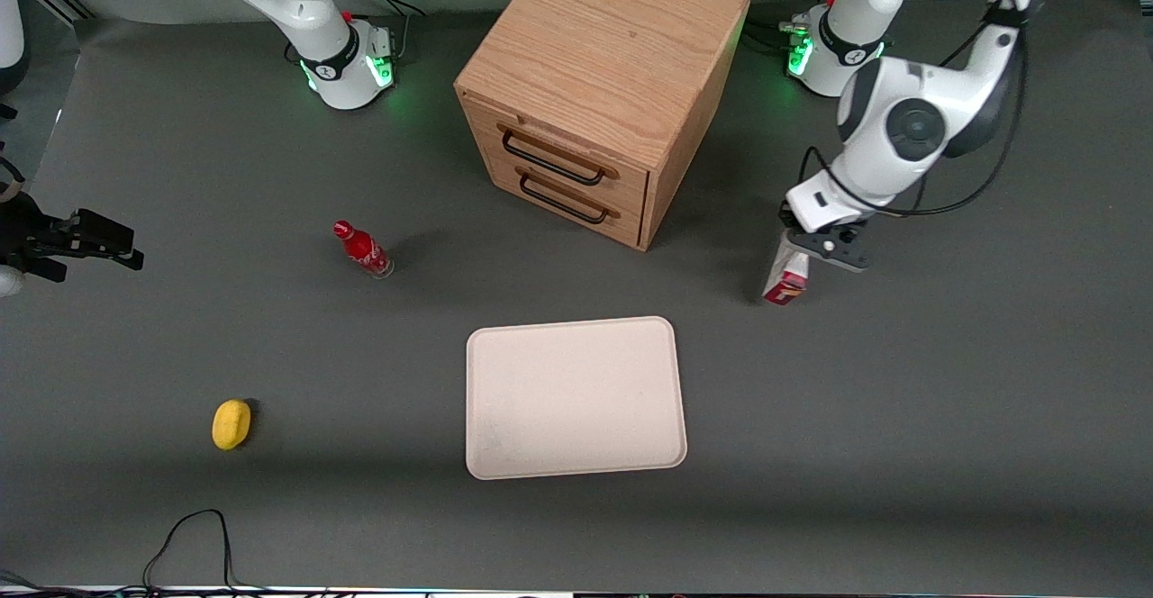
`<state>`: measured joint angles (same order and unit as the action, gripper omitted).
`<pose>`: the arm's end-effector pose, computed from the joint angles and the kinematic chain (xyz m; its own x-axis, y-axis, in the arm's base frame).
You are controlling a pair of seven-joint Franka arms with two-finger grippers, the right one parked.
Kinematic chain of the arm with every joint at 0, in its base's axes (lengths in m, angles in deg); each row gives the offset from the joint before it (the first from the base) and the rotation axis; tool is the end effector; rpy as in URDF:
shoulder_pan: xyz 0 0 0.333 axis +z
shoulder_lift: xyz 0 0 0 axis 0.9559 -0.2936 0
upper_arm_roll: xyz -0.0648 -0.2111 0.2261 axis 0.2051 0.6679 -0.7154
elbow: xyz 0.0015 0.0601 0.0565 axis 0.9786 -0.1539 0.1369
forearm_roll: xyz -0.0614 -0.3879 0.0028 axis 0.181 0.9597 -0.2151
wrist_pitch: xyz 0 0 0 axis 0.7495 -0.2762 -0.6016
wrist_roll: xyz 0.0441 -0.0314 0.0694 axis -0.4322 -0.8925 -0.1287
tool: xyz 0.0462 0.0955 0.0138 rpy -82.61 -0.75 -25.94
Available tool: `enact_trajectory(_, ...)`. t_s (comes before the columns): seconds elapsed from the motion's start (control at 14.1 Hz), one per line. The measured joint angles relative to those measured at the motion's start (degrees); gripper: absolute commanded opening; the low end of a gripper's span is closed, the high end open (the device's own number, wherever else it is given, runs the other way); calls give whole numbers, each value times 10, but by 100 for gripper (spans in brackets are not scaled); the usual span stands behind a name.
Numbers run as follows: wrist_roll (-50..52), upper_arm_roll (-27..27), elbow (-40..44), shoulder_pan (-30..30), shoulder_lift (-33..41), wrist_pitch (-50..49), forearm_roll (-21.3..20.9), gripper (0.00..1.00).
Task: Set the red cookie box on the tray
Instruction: 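Lower the left gripper and close it on the cookie box, then lift the cookie box upright with the left gripper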
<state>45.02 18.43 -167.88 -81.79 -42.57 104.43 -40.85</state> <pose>0.4742 -0.1384 0.3416 0.9414 -0.3339 -0.0481 -0.3303 -0.9413 0.0699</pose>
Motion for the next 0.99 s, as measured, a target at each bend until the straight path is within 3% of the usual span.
enact_trajectory(0.28, 9, -4, 179, 58, 29, -244, -30, 0)
enact_trajectory(0.57, 14, -6, 387, 91, -6, -429, -65, 0)
enact_trajectory(0.99, 23, -4, 578, 103, -136, -489, -73, 0)
